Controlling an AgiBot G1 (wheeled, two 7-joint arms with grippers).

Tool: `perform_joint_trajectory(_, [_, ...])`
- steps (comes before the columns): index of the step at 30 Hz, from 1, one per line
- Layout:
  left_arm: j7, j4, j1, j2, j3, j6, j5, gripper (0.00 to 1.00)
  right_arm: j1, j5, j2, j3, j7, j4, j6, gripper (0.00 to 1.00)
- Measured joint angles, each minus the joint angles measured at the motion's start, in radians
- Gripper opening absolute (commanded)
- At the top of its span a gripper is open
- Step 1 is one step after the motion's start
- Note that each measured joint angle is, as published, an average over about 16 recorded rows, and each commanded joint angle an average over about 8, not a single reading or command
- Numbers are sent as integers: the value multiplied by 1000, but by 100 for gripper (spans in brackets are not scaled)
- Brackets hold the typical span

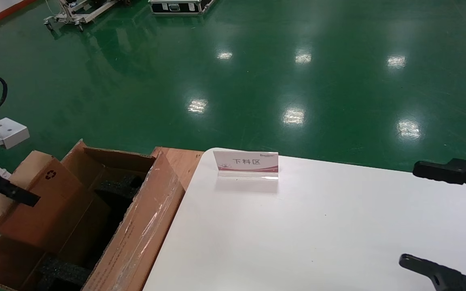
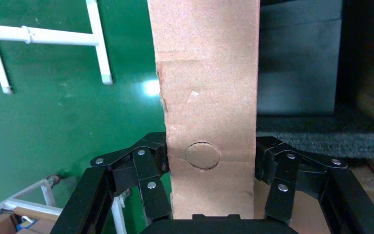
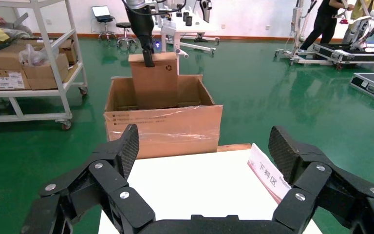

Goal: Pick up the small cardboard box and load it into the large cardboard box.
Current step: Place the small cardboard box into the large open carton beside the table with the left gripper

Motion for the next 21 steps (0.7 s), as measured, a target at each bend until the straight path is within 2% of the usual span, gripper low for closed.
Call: perform_joint_trajectory(21, [29, 171, 159, 105, 19, -98, -57, 0, 0, 1, 0, -1, -1, 0, 1, 100])
